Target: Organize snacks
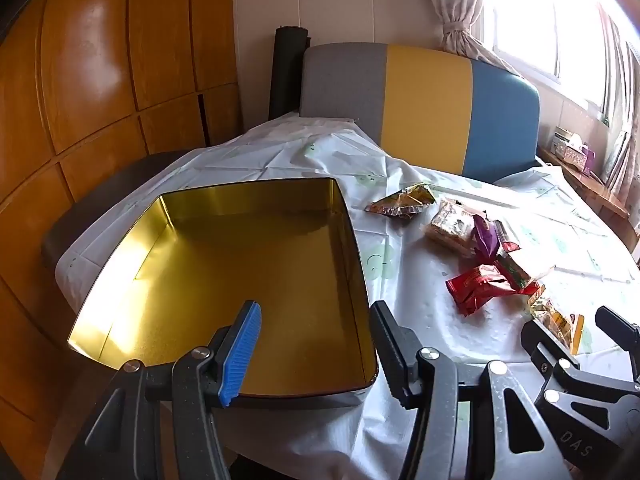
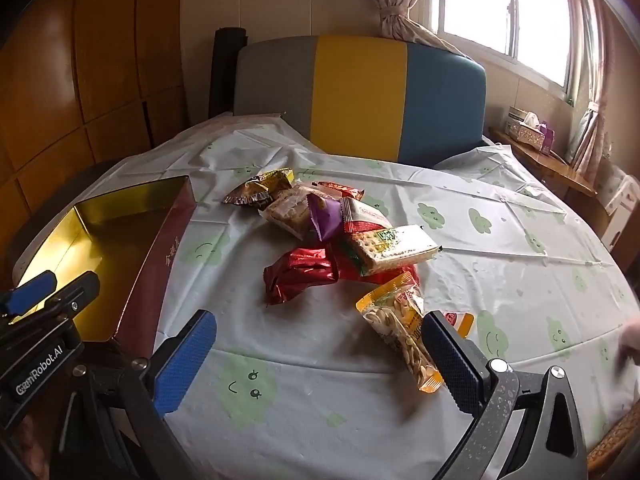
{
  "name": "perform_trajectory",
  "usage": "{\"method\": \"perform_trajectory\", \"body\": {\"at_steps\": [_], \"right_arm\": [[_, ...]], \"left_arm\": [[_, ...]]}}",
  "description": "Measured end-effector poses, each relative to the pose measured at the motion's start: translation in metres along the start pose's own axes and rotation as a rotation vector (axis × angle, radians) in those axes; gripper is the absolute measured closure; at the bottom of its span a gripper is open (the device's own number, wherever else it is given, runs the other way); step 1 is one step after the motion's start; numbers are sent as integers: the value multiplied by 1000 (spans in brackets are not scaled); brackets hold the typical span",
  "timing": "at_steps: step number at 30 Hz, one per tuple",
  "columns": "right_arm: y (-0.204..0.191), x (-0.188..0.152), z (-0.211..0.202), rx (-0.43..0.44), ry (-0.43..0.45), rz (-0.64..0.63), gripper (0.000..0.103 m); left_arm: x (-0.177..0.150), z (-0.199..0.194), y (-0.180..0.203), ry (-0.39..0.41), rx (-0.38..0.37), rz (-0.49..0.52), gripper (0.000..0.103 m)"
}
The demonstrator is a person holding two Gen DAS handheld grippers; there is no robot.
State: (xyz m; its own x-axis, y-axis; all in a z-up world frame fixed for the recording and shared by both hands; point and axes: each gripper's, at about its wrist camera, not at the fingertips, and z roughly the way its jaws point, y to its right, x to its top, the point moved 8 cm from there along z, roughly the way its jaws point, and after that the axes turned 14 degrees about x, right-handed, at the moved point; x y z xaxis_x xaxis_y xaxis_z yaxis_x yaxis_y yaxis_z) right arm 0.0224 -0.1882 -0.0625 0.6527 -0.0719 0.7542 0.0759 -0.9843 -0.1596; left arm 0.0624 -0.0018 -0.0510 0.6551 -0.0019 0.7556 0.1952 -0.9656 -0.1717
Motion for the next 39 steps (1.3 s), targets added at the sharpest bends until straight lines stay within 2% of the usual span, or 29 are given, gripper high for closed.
{"method": "perform_trajectory", "body": {"at_steps": [39], "right_arm": [[2, 4, -2, -16, -4, -23, 0]], "left_arm": [[-5, -3, 3, -6, -21, 10, 46]]}}
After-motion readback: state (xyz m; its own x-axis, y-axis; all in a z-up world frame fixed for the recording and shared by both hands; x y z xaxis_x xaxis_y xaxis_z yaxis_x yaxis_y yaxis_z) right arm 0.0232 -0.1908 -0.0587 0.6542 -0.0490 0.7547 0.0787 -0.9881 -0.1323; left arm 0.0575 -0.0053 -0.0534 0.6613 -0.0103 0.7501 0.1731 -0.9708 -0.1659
